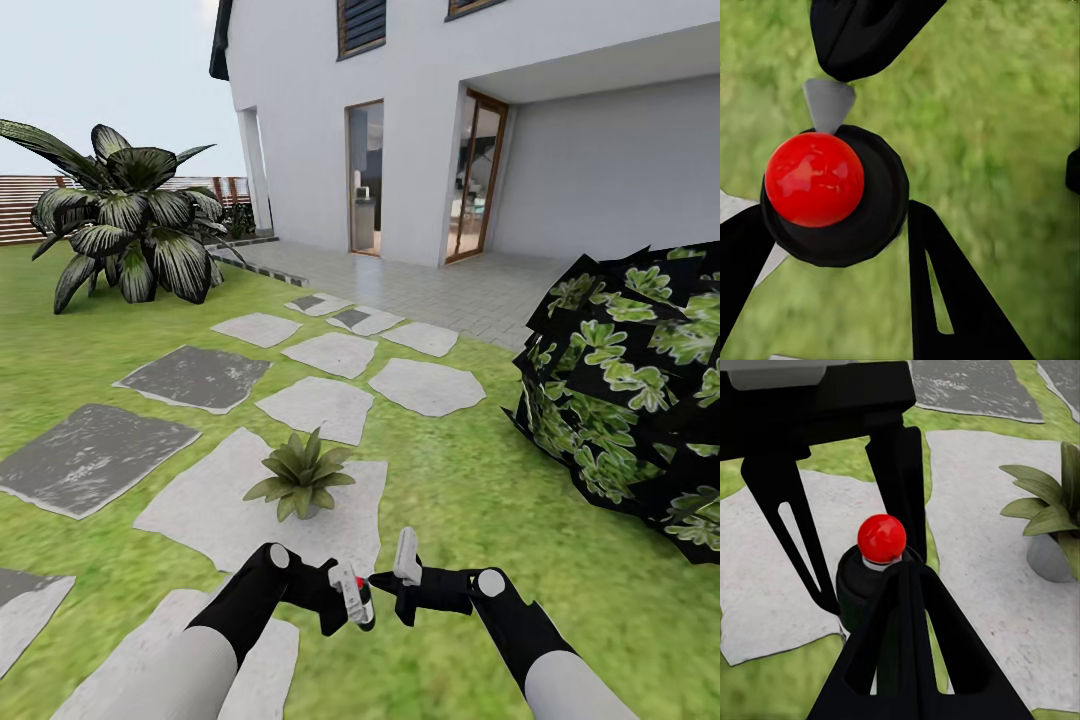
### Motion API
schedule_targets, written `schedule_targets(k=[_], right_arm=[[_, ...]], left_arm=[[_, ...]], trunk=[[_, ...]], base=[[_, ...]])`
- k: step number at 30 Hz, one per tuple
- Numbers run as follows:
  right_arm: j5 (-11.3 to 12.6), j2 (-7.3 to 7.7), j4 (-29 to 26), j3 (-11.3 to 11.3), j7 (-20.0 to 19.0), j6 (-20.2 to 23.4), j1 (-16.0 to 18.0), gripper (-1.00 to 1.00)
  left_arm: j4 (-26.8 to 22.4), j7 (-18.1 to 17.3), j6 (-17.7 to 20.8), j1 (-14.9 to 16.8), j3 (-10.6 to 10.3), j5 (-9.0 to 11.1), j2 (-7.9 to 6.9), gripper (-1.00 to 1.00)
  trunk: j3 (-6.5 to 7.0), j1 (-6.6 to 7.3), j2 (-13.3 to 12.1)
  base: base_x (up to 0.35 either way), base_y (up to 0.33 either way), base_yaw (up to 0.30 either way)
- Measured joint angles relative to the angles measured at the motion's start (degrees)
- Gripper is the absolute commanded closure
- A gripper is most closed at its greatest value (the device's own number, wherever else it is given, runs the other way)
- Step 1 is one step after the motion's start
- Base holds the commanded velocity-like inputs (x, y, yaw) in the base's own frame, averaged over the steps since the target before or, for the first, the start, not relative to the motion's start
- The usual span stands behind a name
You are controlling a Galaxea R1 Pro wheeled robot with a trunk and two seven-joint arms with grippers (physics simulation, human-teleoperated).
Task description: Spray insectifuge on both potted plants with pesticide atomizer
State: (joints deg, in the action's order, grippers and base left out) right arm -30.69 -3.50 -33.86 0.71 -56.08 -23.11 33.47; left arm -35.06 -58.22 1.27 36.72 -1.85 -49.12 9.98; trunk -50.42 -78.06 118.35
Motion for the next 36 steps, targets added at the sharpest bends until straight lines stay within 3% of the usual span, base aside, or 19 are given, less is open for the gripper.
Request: schedule_targets(k=[23,30,36], right_arm=[[0.0,0.00,0.0,0.0,0.0,0.0,0.0,1.00],[0.0,0.00,0.0,0.0,0.0,0.0,0.0,1.00],[0.0,0.00,0.0,0.0,0.0,0.0,0.0,1.00]], left_arm=[[0.1,-0.1,0.0,0.0,-0.7,0.2,0.00,1.00],[0.1,-0.1,-0.8,0.0,-0.9,2.6,0.00,1.00],[0.1,0.0,-1.8,0.0,-1.2,2.6,-0.01,1.00]], trunk=[[0.00,0.00,0.0],[0.00,0.00,0.0],[0.00,0.00,0.0]], base=[[0.000,0.000,0.000],[0.000,0.000,0.000],[0.000,0.000,0.000]])
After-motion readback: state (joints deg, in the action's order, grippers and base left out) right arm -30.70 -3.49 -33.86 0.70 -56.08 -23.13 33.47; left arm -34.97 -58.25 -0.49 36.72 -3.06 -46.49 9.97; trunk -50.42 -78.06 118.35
